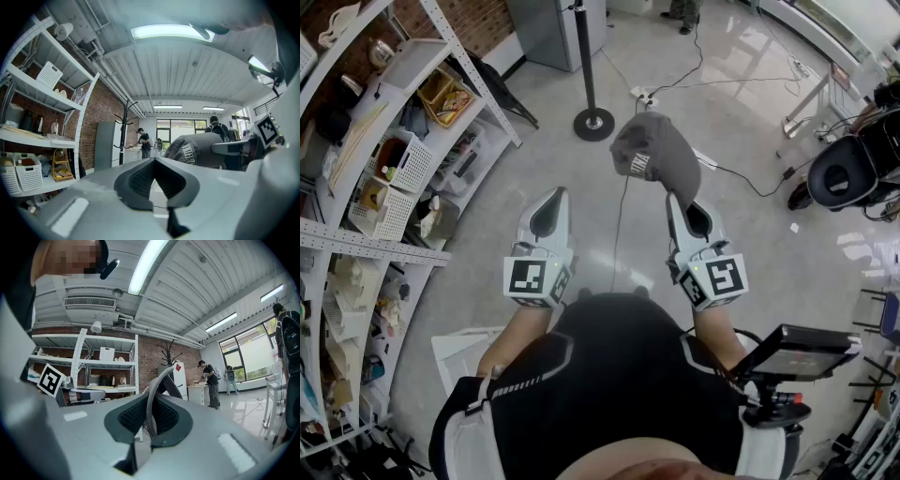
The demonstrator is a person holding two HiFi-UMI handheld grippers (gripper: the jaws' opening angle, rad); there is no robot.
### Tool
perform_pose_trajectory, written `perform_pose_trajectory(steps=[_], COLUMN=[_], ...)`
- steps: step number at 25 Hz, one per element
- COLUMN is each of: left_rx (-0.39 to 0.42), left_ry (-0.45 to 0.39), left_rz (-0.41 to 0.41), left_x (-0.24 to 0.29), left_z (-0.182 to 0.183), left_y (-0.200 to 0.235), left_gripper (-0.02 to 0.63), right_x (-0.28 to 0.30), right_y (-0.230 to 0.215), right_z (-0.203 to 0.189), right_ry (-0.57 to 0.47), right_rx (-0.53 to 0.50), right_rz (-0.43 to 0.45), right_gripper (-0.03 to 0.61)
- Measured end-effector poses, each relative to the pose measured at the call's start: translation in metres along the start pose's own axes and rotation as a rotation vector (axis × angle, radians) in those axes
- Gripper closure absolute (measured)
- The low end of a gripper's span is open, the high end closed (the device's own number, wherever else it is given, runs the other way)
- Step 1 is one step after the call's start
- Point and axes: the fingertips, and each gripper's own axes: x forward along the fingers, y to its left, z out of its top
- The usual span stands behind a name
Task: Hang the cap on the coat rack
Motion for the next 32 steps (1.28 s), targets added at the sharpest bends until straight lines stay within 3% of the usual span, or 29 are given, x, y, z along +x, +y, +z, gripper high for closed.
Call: perform_pose_trajectory(steps=[11, 23, 27, 32], left_rx=[0.002, -0.036, -0.003, -0.023], left_ry=[-0.074, -0.037, -0.045, -0.033], left_rz=[-0.004, -0.046, -0.075, -0.102], left_x=[0.028, 0.009, 0.015, 0.032], left_z=[0.043, 0.022, 0.013, 0.007], left_y=[-0.001, 0.046, 0.069, 0.081], left_gripper=[0.611, 0.611, 0.611, 0.611], right_x=[0.030, 0.060, 0.078, 0.100], right_y=[0.002, 0.051, 0.065, 0.065], right_z=[0.022, 0.017, 0.013, 0.010], right_ry=[-0.022, -0.027, -0.024, -0.025], right_rx=[-0.014, -0.017, -0.043, -0.014], right_rz=[0.012, -0.006, -0.027, -0.040], right_gripper=[0.552, 0.551, 0.551, 0.550])
